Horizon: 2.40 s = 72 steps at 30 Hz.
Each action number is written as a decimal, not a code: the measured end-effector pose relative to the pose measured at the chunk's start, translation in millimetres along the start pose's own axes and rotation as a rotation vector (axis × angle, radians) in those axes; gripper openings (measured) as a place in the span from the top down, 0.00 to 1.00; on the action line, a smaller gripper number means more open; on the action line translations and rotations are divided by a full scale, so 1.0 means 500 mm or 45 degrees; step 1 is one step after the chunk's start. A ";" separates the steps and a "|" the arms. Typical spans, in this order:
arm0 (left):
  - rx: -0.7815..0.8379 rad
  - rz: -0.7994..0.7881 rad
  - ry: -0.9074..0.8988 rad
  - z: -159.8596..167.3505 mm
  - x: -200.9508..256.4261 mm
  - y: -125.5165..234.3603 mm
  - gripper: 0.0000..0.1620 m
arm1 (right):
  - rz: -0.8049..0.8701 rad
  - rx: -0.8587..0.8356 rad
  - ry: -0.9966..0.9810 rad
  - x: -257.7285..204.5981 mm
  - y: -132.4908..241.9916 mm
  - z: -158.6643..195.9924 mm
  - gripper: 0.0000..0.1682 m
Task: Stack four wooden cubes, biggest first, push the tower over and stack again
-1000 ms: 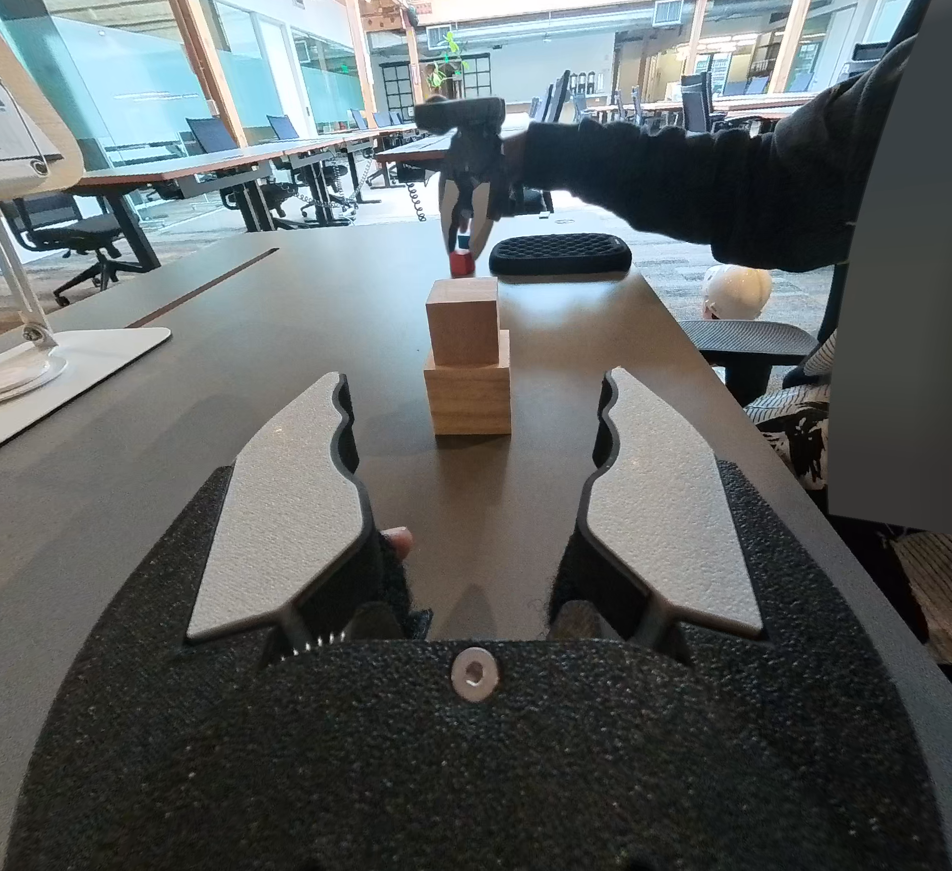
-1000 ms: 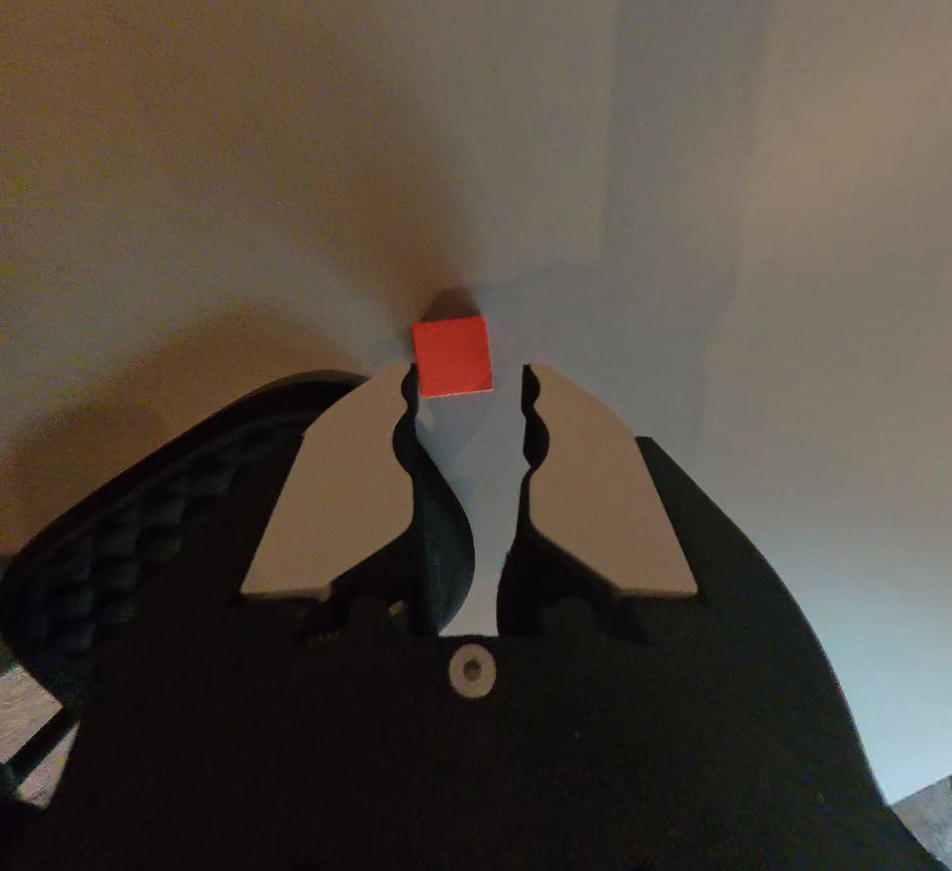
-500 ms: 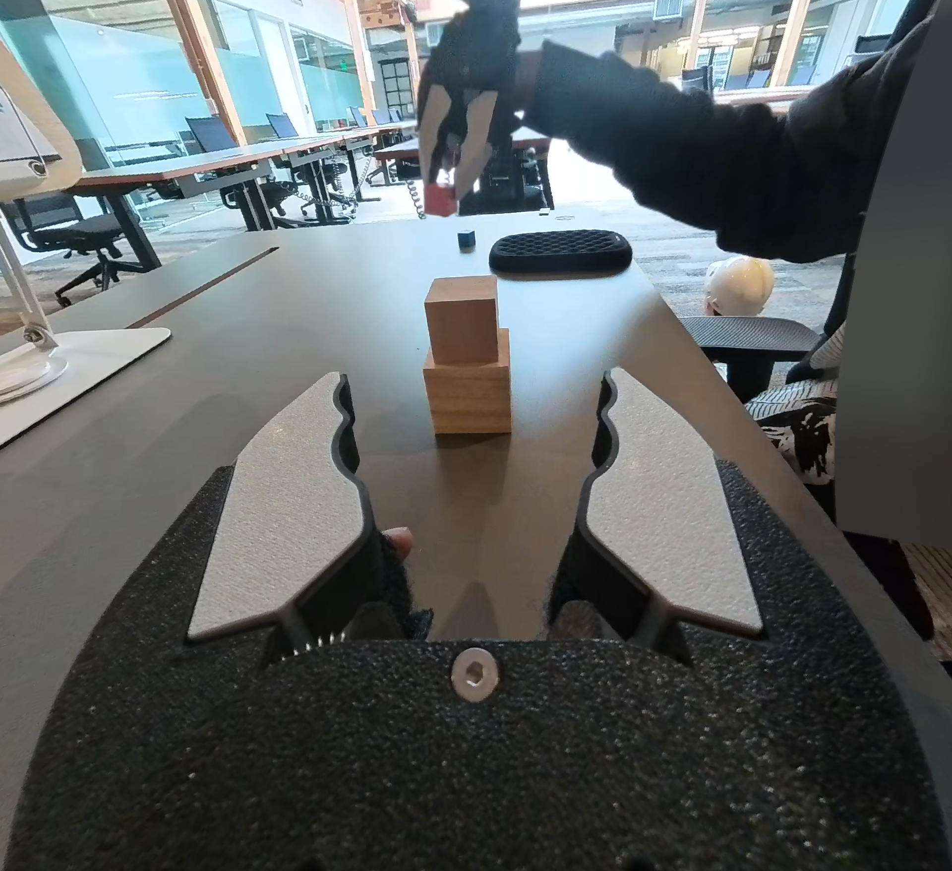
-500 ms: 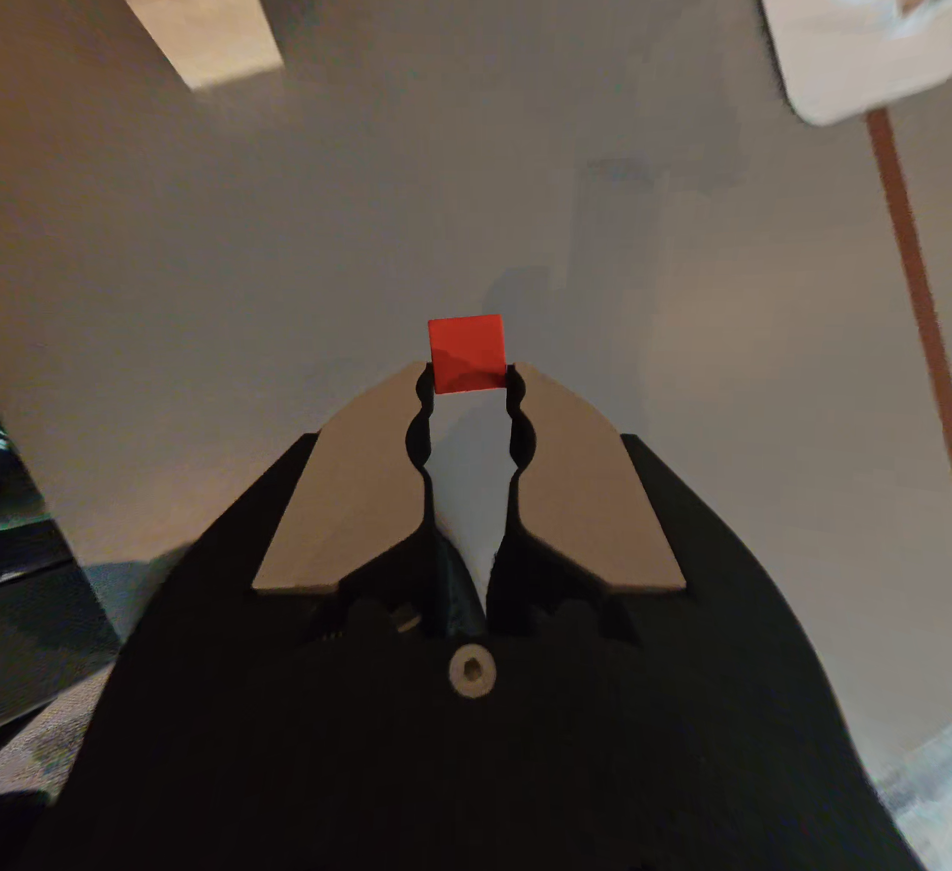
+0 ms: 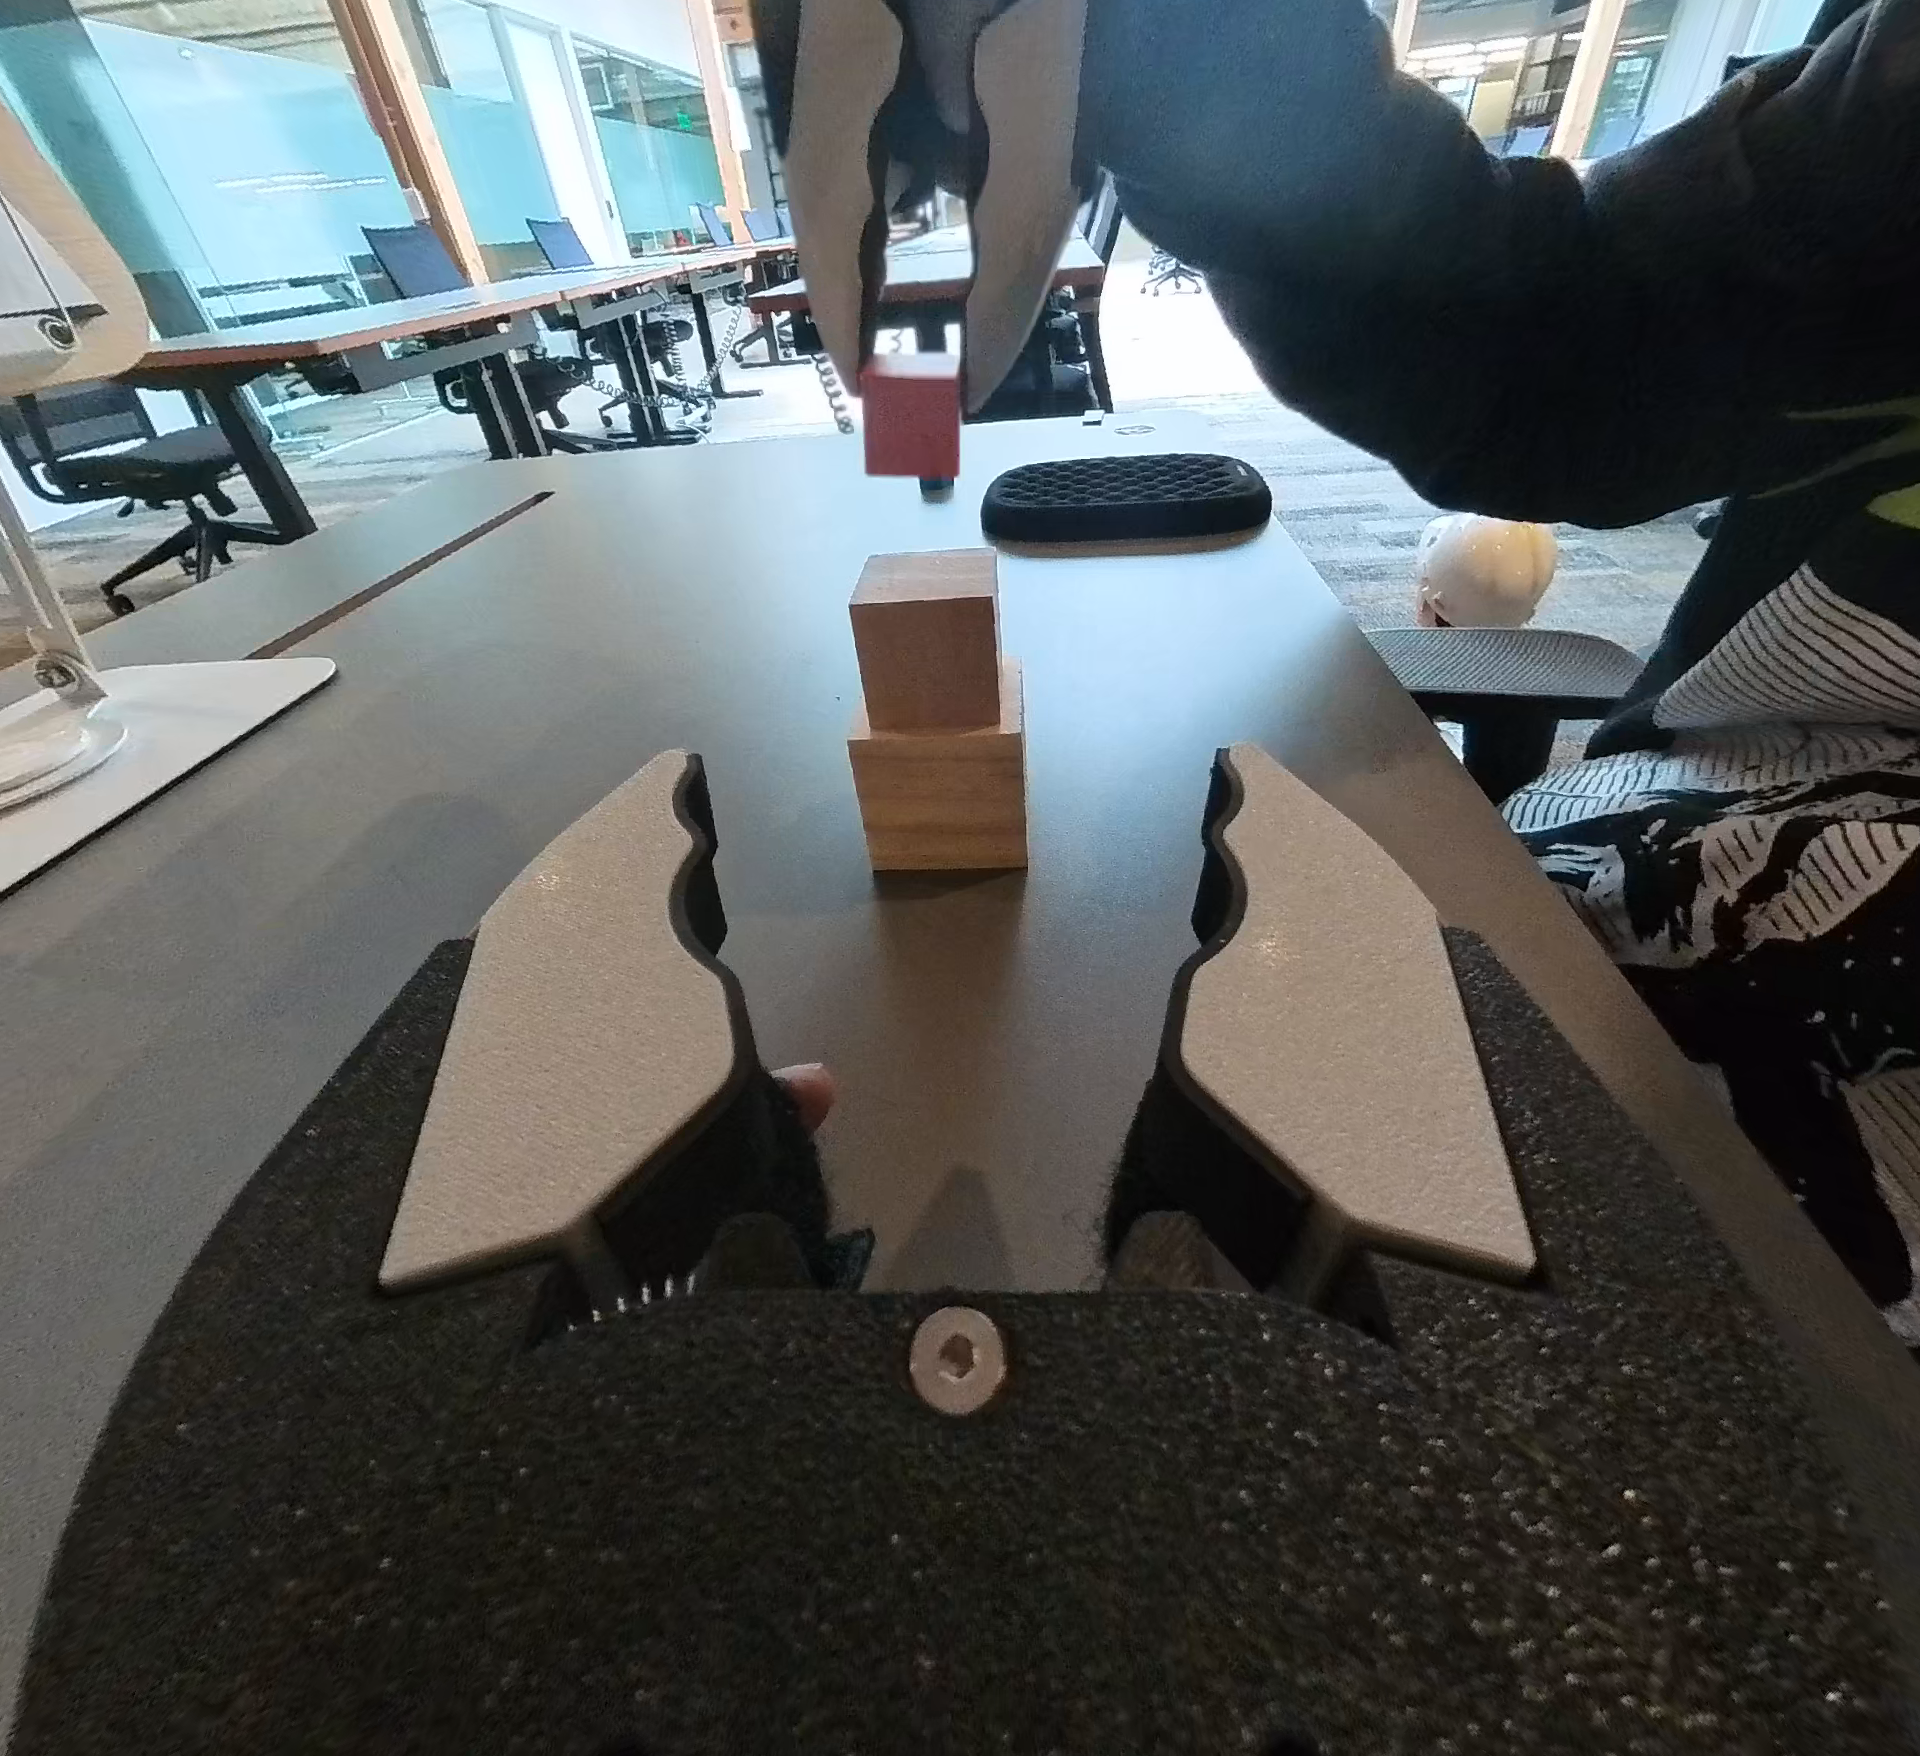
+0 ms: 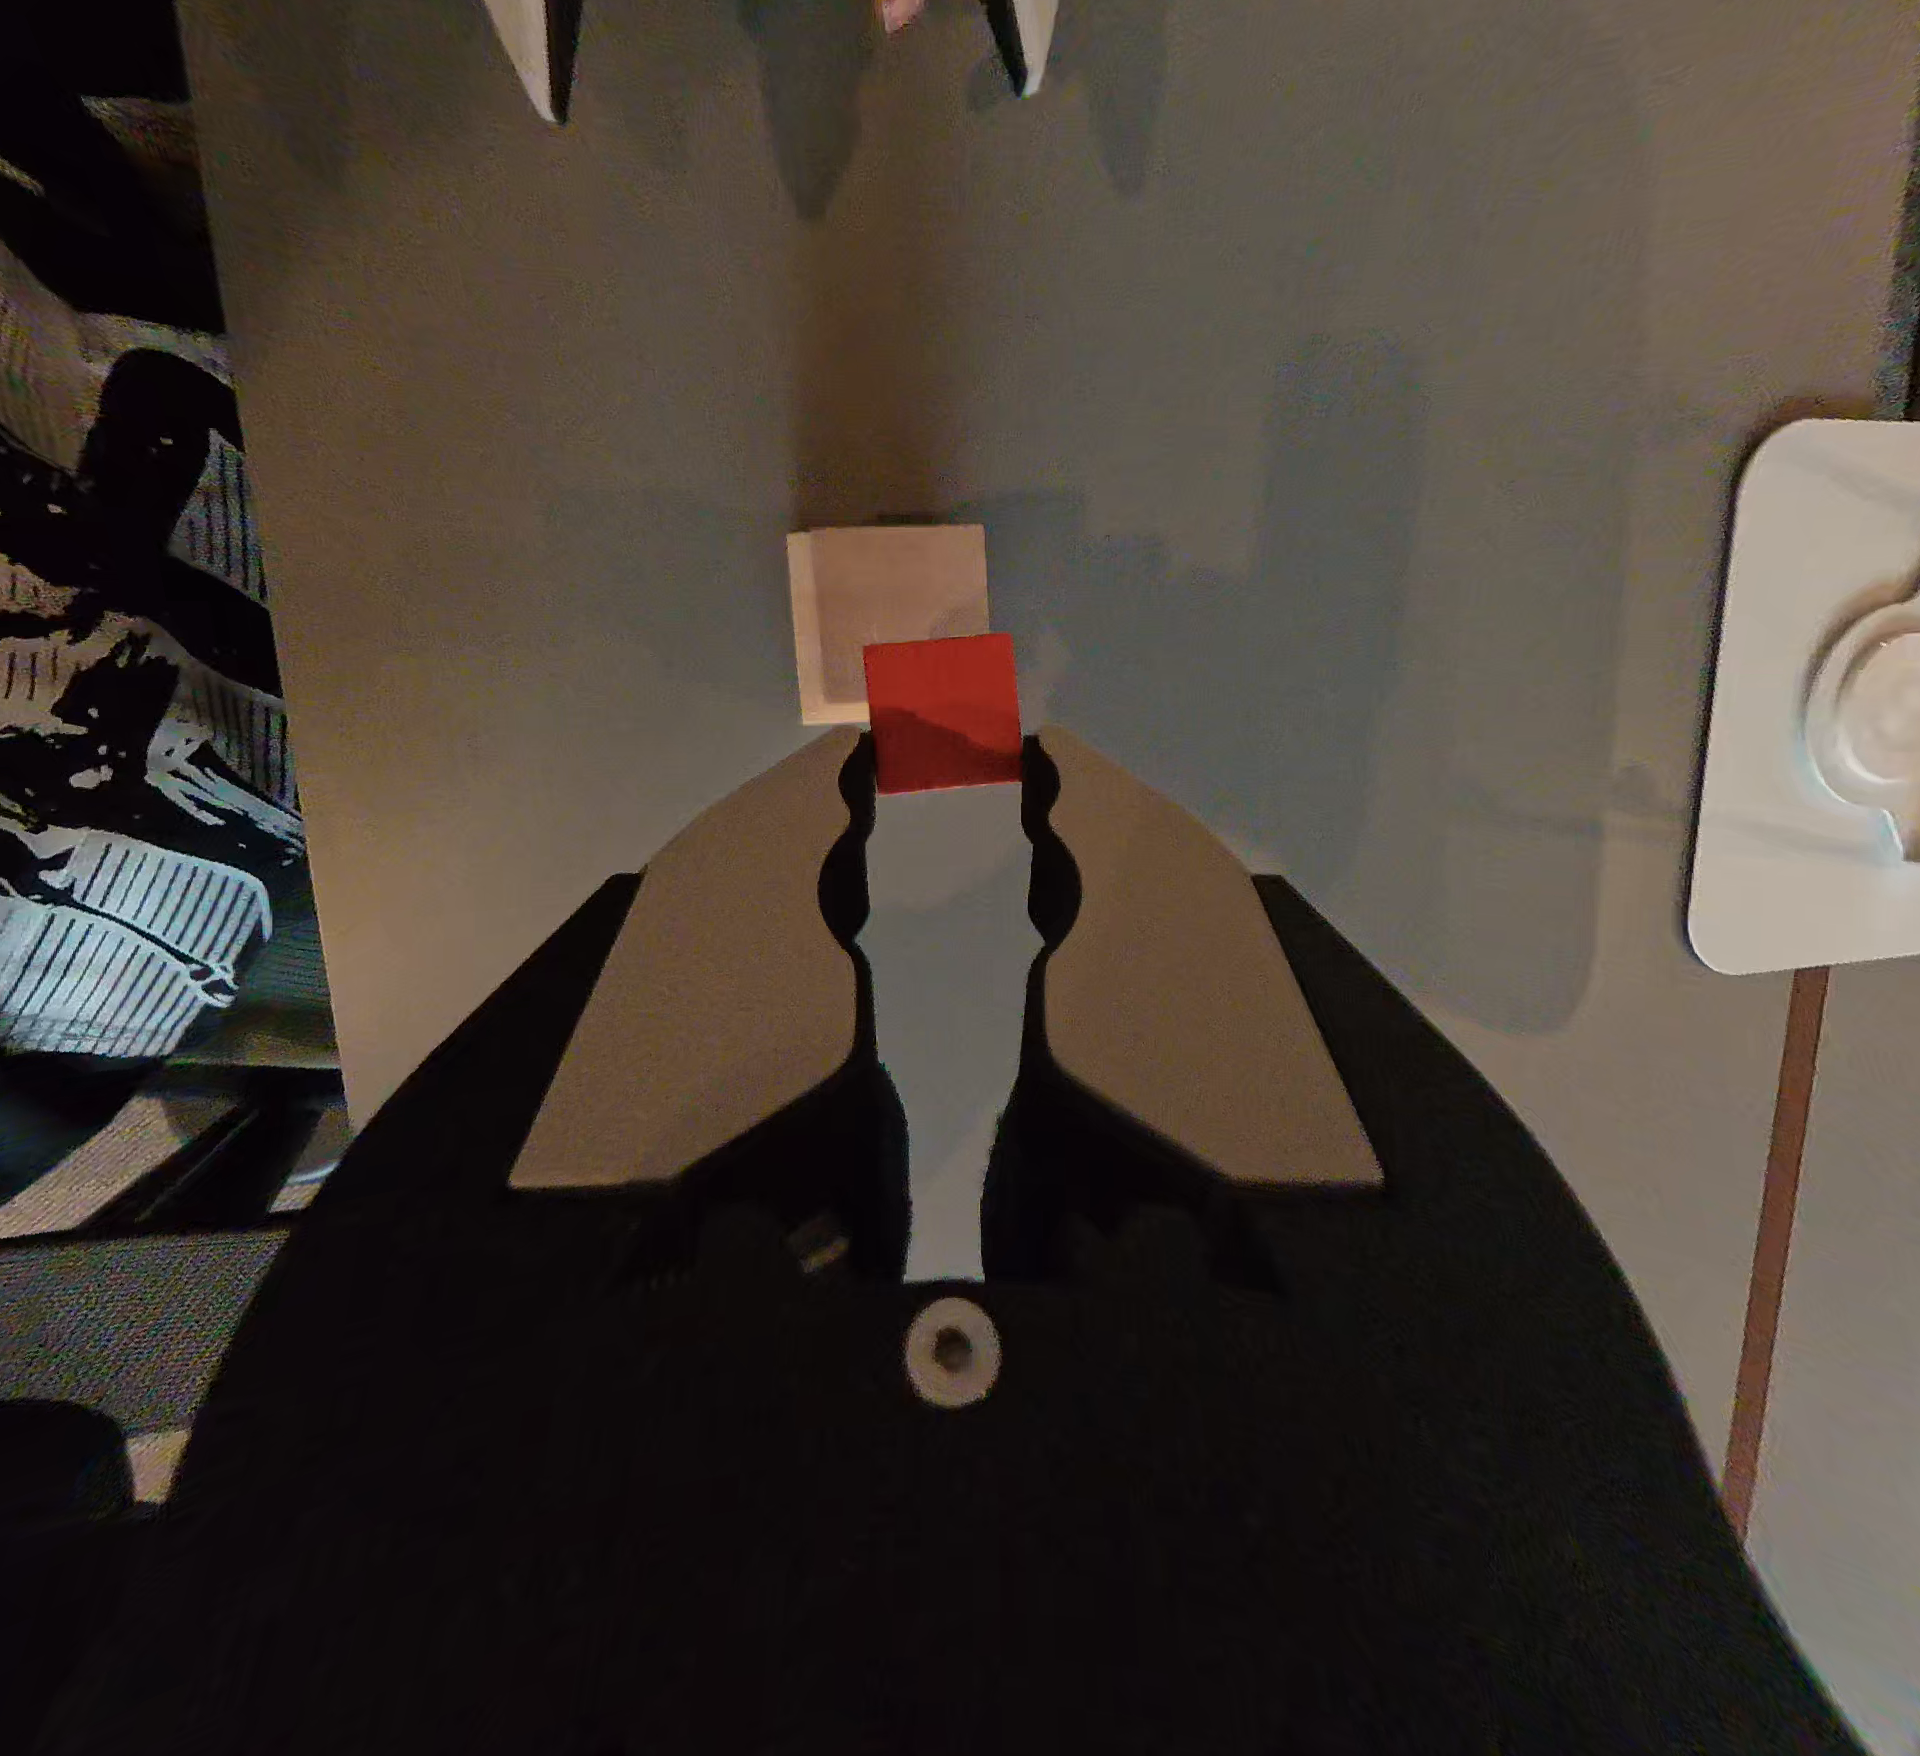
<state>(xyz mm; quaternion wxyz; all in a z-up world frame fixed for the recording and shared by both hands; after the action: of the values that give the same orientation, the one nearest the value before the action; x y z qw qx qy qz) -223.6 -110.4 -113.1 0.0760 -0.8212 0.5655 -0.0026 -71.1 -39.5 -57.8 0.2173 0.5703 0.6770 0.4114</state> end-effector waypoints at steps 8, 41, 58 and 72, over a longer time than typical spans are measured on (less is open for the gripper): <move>-0.009 0.006 -0.002 0.001 0.001 -0.001 0.45 | -0.013 -0.049 -0.017 -0.010 -0.047 -0.015 0.84; -0.005 0.005 -0.002 0.001 0.001 -0.001 0.45 | 0.082 -0.057 -0.152 0.009 0.031 0.063 0.69; 0.005 -0.010 -0.004 -0.001 -0.001 0.000 0.45 | 0.592 -0.583 -1.340 0.067 0.314 0.687 0.65; 0.002 -0.010 -0.013 0.000 0.000 0.000 0.45 | 0.724 -0.517 -1.759 0.063 0.265 0.779 0.71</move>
<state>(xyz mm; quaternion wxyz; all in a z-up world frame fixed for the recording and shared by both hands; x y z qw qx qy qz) -223.6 -110.4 -112.9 0.0795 -0.8235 0.5618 0.0008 296.9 112.5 -166.7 0.5765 0.7985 0.1266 0.1183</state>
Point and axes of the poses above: each gripper's, where its closed fingertips meet, y back along the fingers, z out of its underside, x = y × z across the jaws, the point moved 3 cm from there along y, back along the fingers, and after that the axes turned 10 degrees about x, right-handed, at the moved point
